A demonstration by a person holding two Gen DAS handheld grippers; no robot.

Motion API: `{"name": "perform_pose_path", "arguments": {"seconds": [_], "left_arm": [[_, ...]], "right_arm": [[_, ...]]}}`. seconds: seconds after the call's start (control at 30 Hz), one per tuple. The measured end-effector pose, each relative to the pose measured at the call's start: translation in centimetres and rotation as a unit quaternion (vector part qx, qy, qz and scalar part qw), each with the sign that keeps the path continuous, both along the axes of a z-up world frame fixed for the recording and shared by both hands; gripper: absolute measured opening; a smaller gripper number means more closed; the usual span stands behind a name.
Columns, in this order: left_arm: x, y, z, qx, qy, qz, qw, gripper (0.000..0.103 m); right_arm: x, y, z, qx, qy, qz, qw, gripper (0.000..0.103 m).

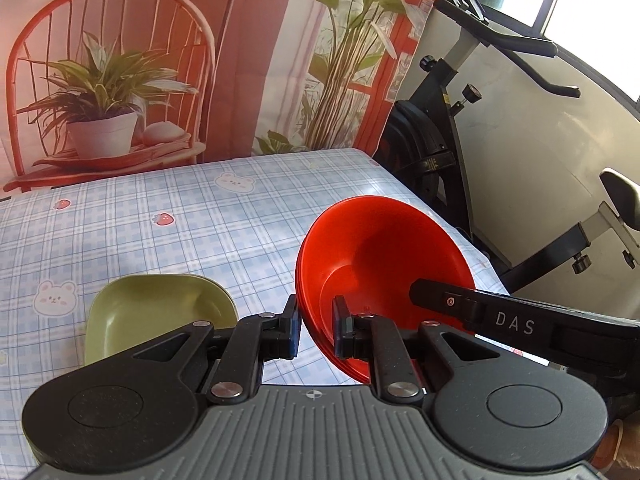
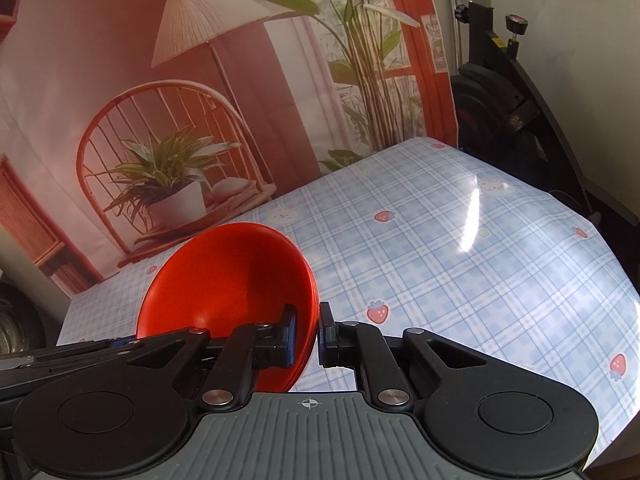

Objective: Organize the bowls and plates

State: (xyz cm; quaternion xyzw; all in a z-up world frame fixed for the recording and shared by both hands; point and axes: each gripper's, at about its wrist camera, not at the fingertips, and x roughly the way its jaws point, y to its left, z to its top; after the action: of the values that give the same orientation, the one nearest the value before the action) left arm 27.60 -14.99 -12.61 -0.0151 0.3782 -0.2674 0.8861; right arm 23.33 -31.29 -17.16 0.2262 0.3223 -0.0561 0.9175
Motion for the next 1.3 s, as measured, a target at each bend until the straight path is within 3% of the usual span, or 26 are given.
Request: {"name": "perform_pose_path", "arguments": {"seconds": [0.67,1.03,1.3], "left_arm": [[0.6,4.1,1.8,-0.015,-0.020,0.045,0.9987,0.017],[3.0,9.0,2.8,-0.022,-0.016,0.098,0.9948,0.017],[4.7,11.5,1.0,-0.028,0.011,0.127,0.9915,0.017]], "right_arm": [[2.7,3.6,1.6,-0.004,-0.003,0.039,0.999,0.010],[7.9,8.3,2.2,-0.001,0.003,0.102,0.995,0.011],[11.2,11.3,0.9,-0.011,0.027,0.137,0.990,0.011]]}}
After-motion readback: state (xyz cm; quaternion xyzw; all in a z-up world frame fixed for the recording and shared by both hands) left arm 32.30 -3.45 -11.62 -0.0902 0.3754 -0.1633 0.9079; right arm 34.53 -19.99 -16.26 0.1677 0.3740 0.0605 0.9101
